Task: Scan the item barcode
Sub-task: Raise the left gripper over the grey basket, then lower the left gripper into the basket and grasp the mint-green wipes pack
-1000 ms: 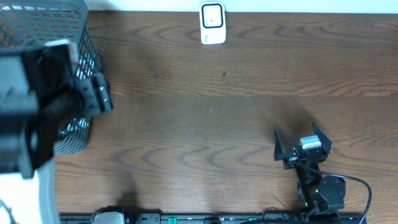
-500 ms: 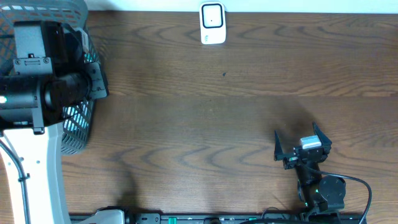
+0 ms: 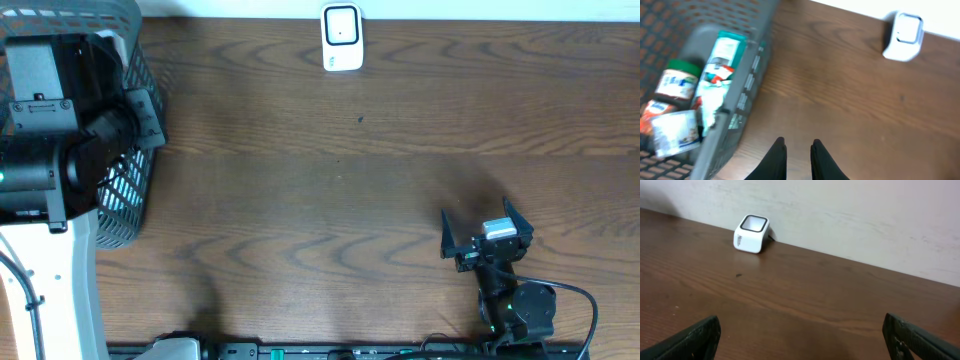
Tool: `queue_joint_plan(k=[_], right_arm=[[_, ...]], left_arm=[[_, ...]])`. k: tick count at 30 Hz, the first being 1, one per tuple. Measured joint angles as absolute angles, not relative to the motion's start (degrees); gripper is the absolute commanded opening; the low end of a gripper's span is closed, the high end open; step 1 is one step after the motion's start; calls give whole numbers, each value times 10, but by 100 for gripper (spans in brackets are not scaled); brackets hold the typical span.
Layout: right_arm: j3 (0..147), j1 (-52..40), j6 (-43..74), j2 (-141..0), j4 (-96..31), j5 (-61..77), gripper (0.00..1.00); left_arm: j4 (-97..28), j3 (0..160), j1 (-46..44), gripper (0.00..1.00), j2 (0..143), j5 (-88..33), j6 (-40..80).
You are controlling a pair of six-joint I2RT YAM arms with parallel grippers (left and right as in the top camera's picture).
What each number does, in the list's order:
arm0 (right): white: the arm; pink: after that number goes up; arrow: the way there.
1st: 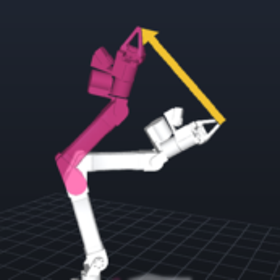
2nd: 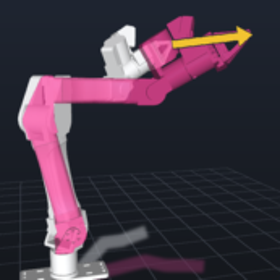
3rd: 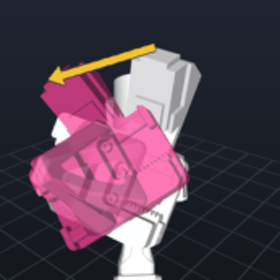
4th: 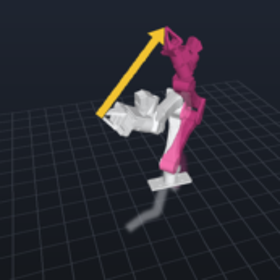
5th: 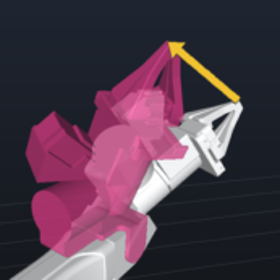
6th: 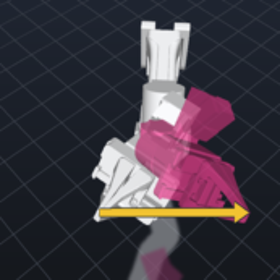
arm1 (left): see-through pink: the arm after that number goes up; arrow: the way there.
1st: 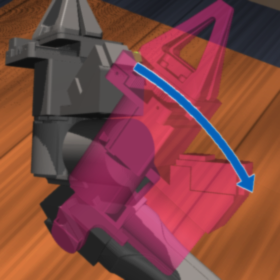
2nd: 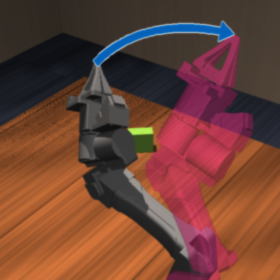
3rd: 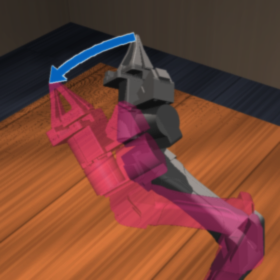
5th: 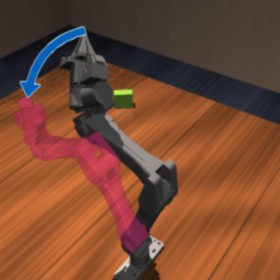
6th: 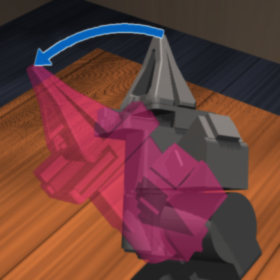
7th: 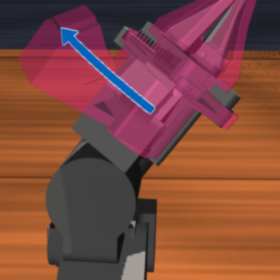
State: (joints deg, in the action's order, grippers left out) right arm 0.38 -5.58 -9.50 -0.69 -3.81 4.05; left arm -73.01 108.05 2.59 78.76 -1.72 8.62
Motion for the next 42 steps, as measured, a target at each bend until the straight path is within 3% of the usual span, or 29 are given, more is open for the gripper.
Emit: queue_joint_plan(k=[4, 7, 24, 39, 42], right_arm=[[4, -56, -95, -7, -38, 41, 99], [4, -56, -95, -7, -38, 41, 99], [4, -56, -95, -7, -38, 41, 99], [4, -56, -95, -7, -38, 41, 99], [4, -56, -95, -7, -38, 41, 99]], left_arm=[[-723, 1080, 26, 32, 791, 28, 132], [-706, 1080, 26, 46, 796, 52, 154], [-686, 1080, 26, 71, 799, 157, 182], [-688, 1080, 96, 74, 833, 170, 182], [-687, 1080, 112, 79, 846, 171, 182]])
